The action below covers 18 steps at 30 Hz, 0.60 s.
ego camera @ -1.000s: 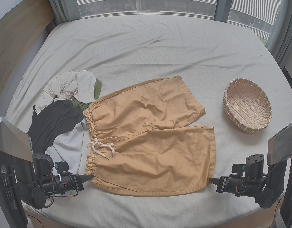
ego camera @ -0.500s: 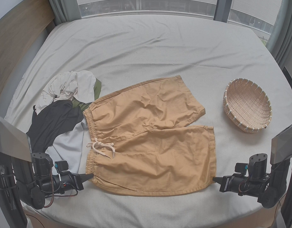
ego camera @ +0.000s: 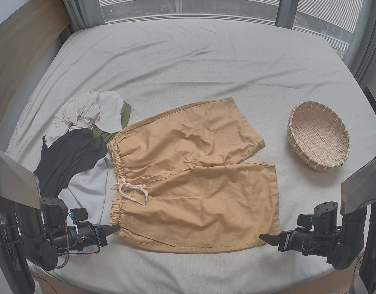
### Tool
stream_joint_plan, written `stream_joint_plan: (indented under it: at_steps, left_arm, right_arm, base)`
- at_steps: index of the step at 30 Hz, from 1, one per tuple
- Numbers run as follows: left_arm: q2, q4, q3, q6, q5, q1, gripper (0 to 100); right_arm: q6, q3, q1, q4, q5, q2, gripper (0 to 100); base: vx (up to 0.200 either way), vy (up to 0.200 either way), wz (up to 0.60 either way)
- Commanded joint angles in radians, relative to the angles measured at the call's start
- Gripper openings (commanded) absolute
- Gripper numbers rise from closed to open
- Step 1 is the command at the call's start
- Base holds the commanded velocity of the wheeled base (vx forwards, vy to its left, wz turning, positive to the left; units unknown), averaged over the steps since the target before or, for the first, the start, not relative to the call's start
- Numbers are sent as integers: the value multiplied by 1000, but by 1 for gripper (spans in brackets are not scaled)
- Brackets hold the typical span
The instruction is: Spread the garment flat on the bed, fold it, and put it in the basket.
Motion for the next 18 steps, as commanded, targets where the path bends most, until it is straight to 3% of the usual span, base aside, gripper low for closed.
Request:
stream_joint_plan:
  at_steps: [1, 4, 5, 18]
  left_arm:
    - [-2, 0, 1, 1, 0, 0, 0]
    - [0, 0, 1, 1, 0, 0, 0]
    - [0, 0, 1, 1, 0, -1, 0]
    - [0, 0, 0, -6, -2, 0, 0]
  right_arm:
    - [13, -14, 7, 1, 3, 29, 100]
    - [37, -26, 12, 1, 3, 27, 100]
    - [39, -26, 12, 1, 3, 27, 0]
    - [43, 6, 12, 1, 10, -42, 0]
  base:
    - [0, 0, 0]
    - [0, 0, 0]
    - [0, 0, 0]
    - [0, 0, 0]
